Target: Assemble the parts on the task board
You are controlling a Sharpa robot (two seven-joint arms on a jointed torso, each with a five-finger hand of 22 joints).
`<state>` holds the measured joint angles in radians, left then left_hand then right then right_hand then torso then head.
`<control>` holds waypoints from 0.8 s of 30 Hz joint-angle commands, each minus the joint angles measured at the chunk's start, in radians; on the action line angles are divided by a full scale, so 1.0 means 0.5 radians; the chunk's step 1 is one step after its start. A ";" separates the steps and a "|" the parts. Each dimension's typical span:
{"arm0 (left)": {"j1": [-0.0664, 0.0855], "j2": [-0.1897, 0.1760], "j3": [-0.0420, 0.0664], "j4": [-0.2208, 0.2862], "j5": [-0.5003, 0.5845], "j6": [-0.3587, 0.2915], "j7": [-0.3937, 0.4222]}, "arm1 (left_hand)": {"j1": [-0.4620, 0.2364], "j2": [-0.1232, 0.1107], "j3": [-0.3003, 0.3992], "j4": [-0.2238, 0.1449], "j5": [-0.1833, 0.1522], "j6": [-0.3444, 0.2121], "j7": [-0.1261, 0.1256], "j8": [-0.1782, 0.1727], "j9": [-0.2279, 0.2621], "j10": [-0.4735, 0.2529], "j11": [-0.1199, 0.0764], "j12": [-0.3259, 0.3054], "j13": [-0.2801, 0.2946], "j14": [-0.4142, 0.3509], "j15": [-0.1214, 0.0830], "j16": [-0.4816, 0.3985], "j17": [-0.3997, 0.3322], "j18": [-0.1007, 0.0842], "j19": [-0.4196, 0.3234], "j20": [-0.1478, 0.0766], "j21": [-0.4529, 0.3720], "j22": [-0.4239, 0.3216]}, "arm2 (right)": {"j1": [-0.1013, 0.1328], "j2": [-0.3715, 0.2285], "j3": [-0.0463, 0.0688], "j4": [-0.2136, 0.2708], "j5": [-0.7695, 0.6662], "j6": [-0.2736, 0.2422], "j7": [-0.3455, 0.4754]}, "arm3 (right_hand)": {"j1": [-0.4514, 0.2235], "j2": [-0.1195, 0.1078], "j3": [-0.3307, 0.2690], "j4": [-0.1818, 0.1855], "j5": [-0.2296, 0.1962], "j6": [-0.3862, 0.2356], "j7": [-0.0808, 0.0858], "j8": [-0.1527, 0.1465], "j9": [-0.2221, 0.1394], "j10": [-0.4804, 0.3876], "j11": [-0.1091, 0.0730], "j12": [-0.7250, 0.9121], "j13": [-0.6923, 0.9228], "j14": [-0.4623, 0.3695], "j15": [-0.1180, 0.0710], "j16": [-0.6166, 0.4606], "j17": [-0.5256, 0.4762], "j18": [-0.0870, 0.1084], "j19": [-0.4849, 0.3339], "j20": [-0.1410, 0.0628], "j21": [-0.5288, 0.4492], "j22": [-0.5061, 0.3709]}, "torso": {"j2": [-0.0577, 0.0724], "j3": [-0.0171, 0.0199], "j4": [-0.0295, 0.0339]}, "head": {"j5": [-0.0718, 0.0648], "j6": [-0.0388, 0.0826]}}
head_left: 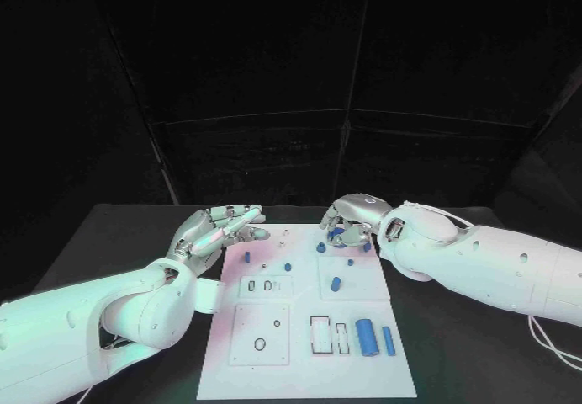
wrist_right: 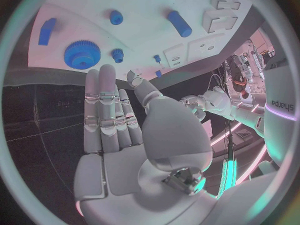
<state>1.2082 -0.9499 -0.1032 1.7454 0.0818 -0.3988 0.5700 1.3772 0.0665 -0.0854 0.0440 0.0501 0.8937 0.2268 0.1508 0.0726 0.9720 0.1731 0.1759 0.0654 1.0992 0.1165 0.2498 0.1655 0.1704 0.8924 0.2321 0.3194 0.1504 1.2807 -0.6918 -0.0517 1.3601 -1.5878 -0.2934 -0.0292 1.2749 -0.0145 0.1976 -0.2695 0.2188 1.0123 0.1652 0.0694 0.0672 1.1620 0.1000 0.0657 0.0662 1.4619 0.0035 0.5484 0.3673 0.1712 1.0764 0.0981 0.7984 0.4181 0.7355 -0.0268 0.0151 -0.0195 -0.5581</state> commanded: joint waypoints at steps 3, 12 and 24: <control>0.005 -0.002 0.001 0.024 -0.027 0.048 -0.013 | 0.008 0.003 -0.004 -0.018 -0.002 0.008 0.005 -0.021 -0.007 0.008 0.003 -0.018 -0.003 0.015 0.007 -0.018 0.005 0.026 0.014 0.000 0.003 -0.005 | 0.006 0.022 0.003 -0.015 -0.126 0.154 -0.093 | -0.024 -0.008 0.002 0.015 -0.012 -0.049 0.005 -0.009 -0.001 -0.083 0.005 0.011 0.002 0.082 0.017 0.210 0.131 0.023 0.029 0.002 0.099 0.055 | 0.044 -0.0047 0.006 | 0.003 -0.002; 0.006 -0.001 0.001 0.043 -0.027 0.044 -0.021 | -0.002 0.004 -0.005 -0.028 -0.002 -0.001 0.017 -0.040 -0.013 -0.004 0.012 -0.039 -0.004 0.018 0.012 -0.031 0.009 0.024 0.018 0.002 -0.002 -0.011 | 0.007 0.044 0.003 -0.032 -0.130 0.188 -0.123 | -0.019 -0.004 -0.009 0.034 -0.010 -0.058 0.003 -0.007 0.000 -0.128 0.007 0.040 0.005 0.066 0.019 0.599 0.506 0.025 0.017 0.008 0.215 0.121 | 0.068 0.0010 0.004 | 0.001 0.000; 0.007 0.011 0.001 0.046 -0.027 0.045 -0.029 | -0.003 0.005 -0.005 -0.035 -0.002 -0.006 0.022 -0.049 -0.014 -0.010 0.015 -0.048 -0.004 0.021 0.014 -0.036 0.012 0.024 0.021 0.003 -0.004 -0.014 | 0.007 0.088 0.003 -0.071 -0.128 0.233 -0.089 | -0.015 0.018 0.013 0.046 -0.011 -0.059 -0.001 -0.006 0.000 -0.111 0.001 0.072 0.005 0.058 0.014 0.820 0.720 0.026 0.009 0.009 0.291 0.165 | 0.090 0.0058 0.013 | 0.010 0.006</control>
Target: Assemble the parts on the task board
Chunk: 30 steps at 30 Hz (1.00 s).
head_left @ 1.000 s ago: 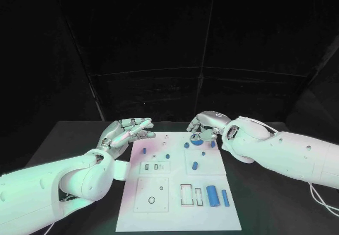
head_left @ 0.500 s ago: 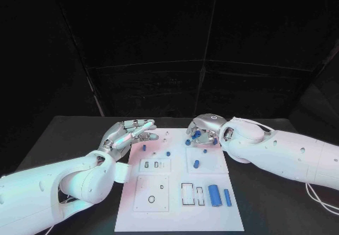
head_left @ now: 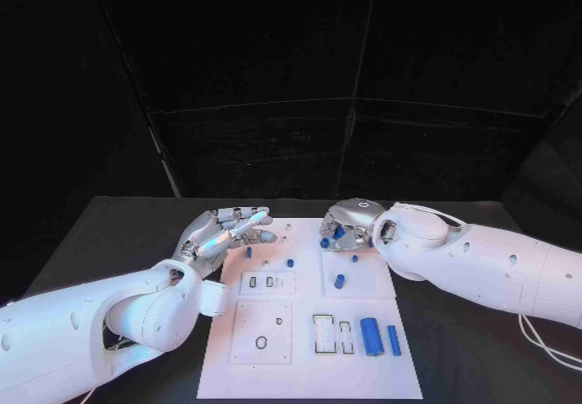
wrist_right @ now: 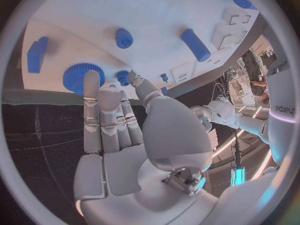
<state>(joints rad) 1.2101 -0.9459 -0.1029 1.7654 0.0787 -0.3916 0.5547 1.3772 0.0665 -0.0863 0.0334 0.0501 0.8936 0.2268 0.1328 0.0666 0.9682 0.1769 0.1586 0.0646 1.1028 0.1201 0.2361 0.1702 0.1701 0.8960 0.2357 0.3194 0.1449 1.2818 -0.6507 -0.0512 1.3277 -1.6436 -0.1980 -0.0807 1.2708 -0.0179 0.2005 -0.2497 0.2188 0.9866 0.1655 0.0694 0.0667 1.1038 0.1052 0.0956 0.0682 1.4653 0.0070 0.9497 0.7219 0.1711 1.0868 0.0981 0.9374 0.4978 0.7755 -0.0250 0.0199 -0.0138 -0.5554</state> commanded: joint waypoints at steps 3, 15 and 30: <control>0.003 0.004 0.001 0.007 -0.021 0.032 -0.002 | -0.003 0.005 -0.003 -0.014 -0.002 -0.006 0.022 -0.014 -0.002 -0.003 0.008 -0.015 -0.003 0.014 0.007 -0.009 0.002 0.025 0.014 -0.004 -0.004 -0.003 | 0.005 0.014 0.002 -0.010 -0.008 0.056 0.016 | -0.012 0.035 0.016 0.015 -0.009 0.002 -0.001 -0.003 0.003 0.015 -0.011 0.019 0.001 0.046 0.007 0.042 0.032 0.026 -0.016 0.009 0.026 0.012 | 0.015 0.0034 0.004 | 0.003 -0.002; 0.003 0.012 0.001 0.001 -0.021 0.031 -0.007 | -0.003 0.006 -0.002 -0.015 -0.002 -0.007 0.022 -0.014 -0.002 -0.003 0.008 -0.016 -0.002 0.014 0.007 -0.009 0.003 0.025 0.014 -0.004 -0.004 -0.003 | 0.005 0.029 0.003 -0.021 0.004 0.024 0.036 | -0.001 0.097 0.115 0.032 -0.076 0.073 -0.011 0.013 0.008 0.089 -0.029 0.055 0.000 0.049 -0.010 0.221 0.213 0.015 0.009 0.007 0.132 0.119 | 0.027 0.0050 0.007 | 0.008 -0.013; 0.003 0.015 0.001 -0.002 -0.021 0.033 -0.016 | -0.003 0.010 0.000 -0.017 -0.002 -0.007 0.024 -0.017 -0.002 -0.004 0.009 -0.018 -0.002 0.017 0.007 -0.010 0.004 0.025 0.016 -0.004 -0.004 -0.004 | 0.005 0.043 0.003 -0.036 0.009 -0.092 0.021 | -0.002 0.127 0.278 0.070 -0.224 0.165 -0.030 0.025 0.009 0.162 -0.053 0.074 -0.001 0.046 -0.029 0.401 0.388 -0.009 0.060 0.001 0.293 0.307 | 0.035 0.0067 0.007 | 0.012 -0.020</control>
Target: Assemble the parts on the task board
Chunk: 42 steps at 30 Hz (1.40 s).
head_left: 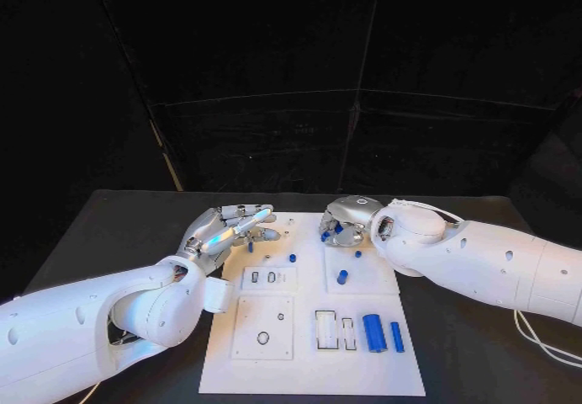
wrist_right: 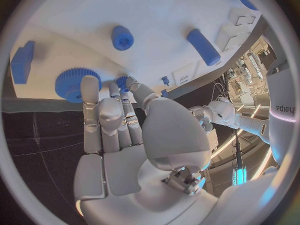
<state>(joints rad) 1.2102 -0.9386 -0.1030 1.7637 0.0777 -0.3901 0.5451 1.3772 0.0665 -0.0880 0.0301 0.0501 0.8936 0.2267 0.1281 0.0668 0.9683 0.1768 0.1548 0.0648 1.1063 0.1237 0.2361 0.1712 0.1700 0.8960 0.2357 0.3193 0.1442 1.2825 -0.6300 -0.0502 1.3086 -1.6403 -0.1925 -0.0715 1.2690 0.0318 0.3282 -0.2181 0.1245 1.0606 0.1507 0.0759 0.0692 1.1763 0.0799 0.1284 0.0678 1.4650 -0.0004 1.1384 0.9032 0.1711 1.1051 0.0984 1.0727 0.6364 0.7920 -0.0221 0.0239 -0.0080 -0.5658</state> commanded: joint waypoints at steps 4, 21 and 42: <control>0.003 -0.002 0.001 0.004 -0.019 0.030 0.003 | -0.004 0.012 0.004 -0.011 -0.002 -0.008 0.025 -0.009 -0.003 -0.006 0.010 -0.013 -0.003 0.011 0.000 -0.011 0.003 0.025 0.017 -0.004 -0.005 -0.004 | 0.003 -0.002 0.001 0.019 0.003 -0.200 0.007 | 0.009 0.025 0.052 0.012 -0.049 0.032 -0.003 0.016 0.005 0.028 -0.006 0.012 0.001 0.049 -0.017 0.058 0.061 -0.014 0.035 -0.001 0.051 0.067 | 0.003 0.0014 0.000 | 0.000 0.005; 0.005 -0.003 0.001 -0.002 -0.019 0.040 0.005 | -0.004 0.010 0.004 -0.015 -0.003 -0.010 0.026 -0.012 -0.003 -0.007 0.011 -0.016 -0.002 0.012 0.001 -0.014 0.004 0.025 0.018 -0.003 -0.005 -0.005 | 0.003 0.157 0.008 -0.149 0.077 -0.471 0.081 | -0.004 -0.016 0.075 0.022 -0.043 0.028 0.006 0.008 0.001 0.020 0.001 0.004 -0.001 0.048 -0.012 0.094 0.094 -0.019 0.040 0.001 0.081 0.099 | 0.017 0.0010 0.006 | 0.009 0.025; 0.009 0.023 0.001 -0.013 -0.019 0.055 -0.020 | -0.005 0.011 0.004 -0.018 -0.003 -0.006 0.025 -0.012 -0.002 -0.003 0.010 -0.016 -0.001 0.012 0.001 -0.016 0.005 0.025 0.019 -0.003 -0.006 -0.006 | 0.005 0.323 0.011 -0.316 0.142 -0.420 0.129 | -0.021 -0.038 0.096 0.049 -0.017 0.017 0.015 -0.003 -0.001 0.006 0.009 -0.005 -0.002 0.046 -0.004 0.122 0.118 -0.021 0.036 0.007 0.100 0.114 | 0.047 -0.0040 0.030 | 0.021 0.036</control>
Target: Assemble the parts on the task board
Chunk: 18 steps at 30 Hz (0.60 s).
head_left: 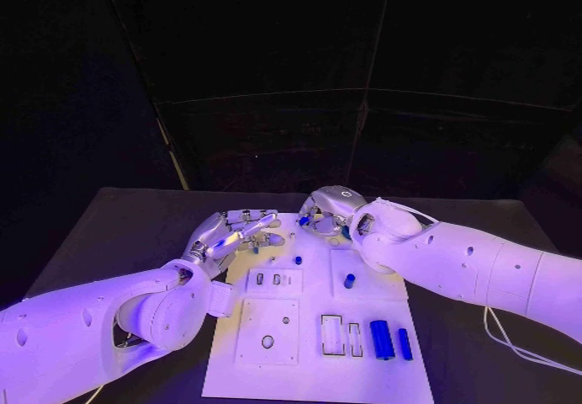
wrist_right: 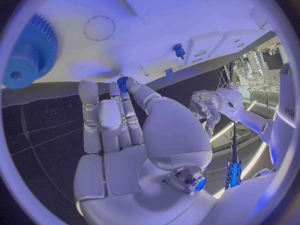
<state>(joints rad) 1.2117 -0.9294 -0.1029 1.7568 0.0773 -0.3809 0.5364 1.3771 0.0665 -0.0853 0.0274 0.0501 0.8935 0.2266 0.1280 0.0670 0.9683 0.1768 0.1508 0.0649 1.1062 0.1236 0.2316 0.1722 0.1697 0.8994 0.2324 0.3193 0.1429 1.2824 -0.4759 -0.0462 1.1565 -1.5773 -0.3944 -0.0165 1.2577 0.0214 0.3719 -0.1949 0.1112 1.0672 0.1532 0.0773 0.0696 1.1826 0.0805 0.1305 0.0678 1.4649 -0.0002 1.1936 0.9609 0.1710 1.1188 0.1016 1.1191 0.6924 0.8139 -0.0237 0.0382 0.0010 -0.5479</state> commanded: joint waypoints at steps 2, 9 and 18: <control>0.008 0.007 0.001 0.000 -0.018 0.038 -0.004 | -0.005 0.011 -0.002 -0.012 -0.003 -0.006 0.026 -0.012 -0.002 -0.003 0.011 -0.008 -0.001 0.012 0.001 -0.007 0.003 0.026 0.012 0.004 -0.006 -0.003 | 0.005 0.024 0.003 -0.018 0.017 -0.021 0.013 | 0.001 -0.017 0.009 0.002 0.010 0.003 0.010 -0.006 -0.002 -0.006 0.008 -0.009 -0.002 0.046 -0.005 0.012 0.002 -0.021 0.009 0.001 0.007 0.002 | 0.004 -0.0014 0.003 | 0.002 0.000; 0.011 0.010 0.001 -0.004 -0.018 0.040 -0.007 | -0.005 0.011 -0.002 -0.012 -0.003 -0.006 0.026 -0.012 -0.002 -0.003 0.011 -0.008 -0.001 0.012 0.001 -0.007 0.003 0.026 0.012 0.004 -0.006 -0.003 | 0.005 0.035 0.003 -0.016 0.016 -0.106 -0.005 | -0.002 -0.030 0.023 0.013 0.038 0.003 0.011 -0.007 -0.002 -0.006 0.009 -0.010 -0.001 0.045 -0.003 0.025 0.011 -0.020 0.006 0.003 0.016 0.008 | 0.004 0.0049 0.003 | 0.008 -0.002; 0.016 0.008 0.001 -0.010 -0.018 0.041 -0.010 | -0.005 0.011 -0.002 -0.012 -0.003 -0.006 0.026 -0.012 -0.002 -0.003 0.011 -0.008 -0.001 0.012 0.001 -0.007 0.003 0.026 0.012 0.004 -0.006 -0.003 | 0.005 0.028 0.003 -0.009 0.014 -0.137 -0.016 | -0.001 -0.031 0.024 0.014 0.041 0.004 0.011 -0.007 -0.002 -0.006 0.008 -0.010 -0.001 0.045 -0.003 0.027 0.012 -0.020 0.005 0.004 0.017 0.009 | 0.007 0.0056 0.001 | 0.014 -0.001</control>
<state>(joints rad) 1.2178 -0.9258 -0.1029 1.7521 0.0772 -0.3770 0.5301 1.3771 0.0665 -0.0853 0.0274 0.0501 0.8935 0.2266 0.1281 0.0670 0.9683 0.1768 0.1509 0.0649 1.1062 0.1236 0.2316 0.1728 0.1696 0.8994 0.2324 0.3193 0.1422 1.2823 -0.4614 -0.0457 1.1492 -1.5712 -0.4303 -0.0214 1.2554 0.0159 0.3783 -0.1885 0.1257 1.0671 0.1533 0.0773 0.0696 1.1826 0.0806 0.1305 0.0678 1.4649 -0.0002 1.2022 0.9658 0.1709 1.1188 0.1016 1.1230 0.6957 0.8167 -0.0218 0.0390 0.0078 -0.5484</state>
